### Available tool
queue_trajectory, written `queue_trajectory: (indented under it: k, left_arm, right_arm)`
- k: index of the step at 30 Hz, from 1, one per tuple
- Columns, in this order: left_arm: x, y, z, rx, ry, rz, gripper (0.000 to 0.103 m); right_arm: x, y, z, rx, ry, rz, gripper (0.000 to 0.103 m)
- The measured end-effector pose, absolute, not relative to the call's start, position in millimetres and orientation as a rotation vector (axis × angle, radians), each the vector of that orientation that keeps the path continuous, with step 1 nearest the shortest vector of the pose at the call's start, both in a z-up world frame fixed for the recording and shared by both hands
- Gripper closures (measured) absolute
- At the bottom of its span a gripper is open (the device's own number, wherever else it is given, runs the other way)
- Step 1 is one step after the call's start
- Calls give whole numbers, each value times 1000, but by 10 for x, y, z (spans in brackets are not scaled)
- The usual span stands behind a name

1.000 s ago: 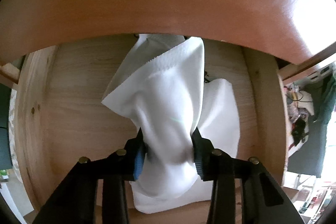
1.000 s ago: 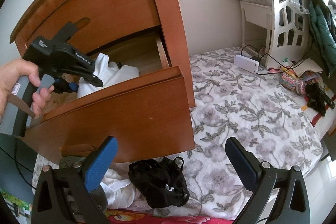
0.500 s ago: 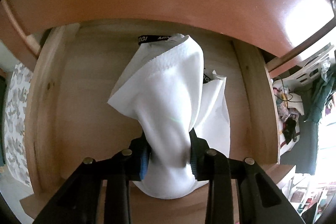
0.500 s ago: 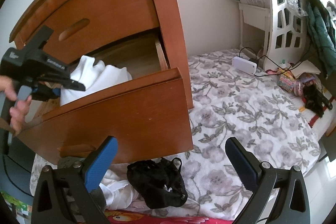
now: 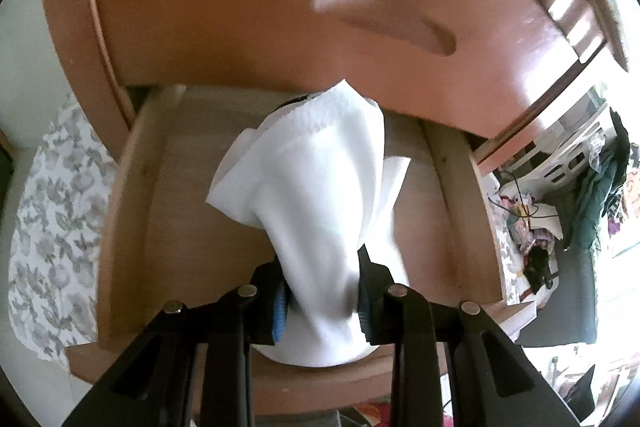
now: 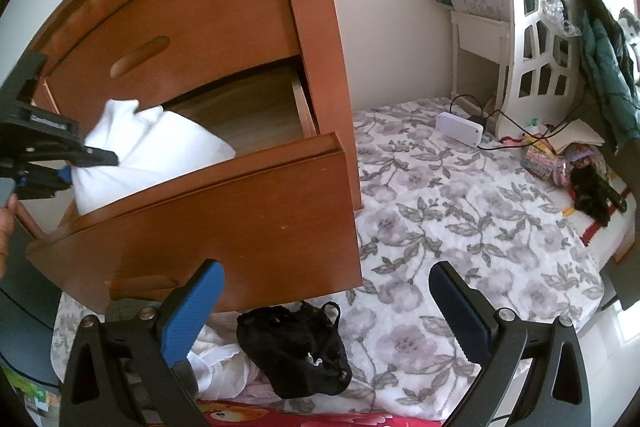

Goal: Take underwear out of drawer
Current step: 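Lift the white cloth up out of the drawer with the left tool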

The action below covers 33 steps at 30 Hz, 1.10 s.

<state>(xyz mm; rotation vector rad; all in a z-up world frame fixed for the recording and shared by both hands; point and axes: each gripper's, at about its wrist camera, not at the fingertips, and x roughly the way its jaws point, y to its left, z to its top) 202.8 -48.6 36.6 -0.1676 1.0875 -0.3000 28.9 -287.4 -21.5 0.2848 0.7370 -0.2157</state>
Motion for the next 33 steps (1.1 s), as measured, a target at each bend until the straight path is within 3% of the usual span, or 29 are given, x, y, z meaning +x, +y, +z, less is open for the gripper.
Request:
queue_trajectory:
  k: [16,33]
  left_arm:
    - [1590,-195,889,-274,870,-312,75]
    - [604,29,1143,-364,640,-297,75]
  right_arm:
    - [252,-2734,-146,193,704,-248,0]
    - [186,-2463,-28,49,623,-232,0]
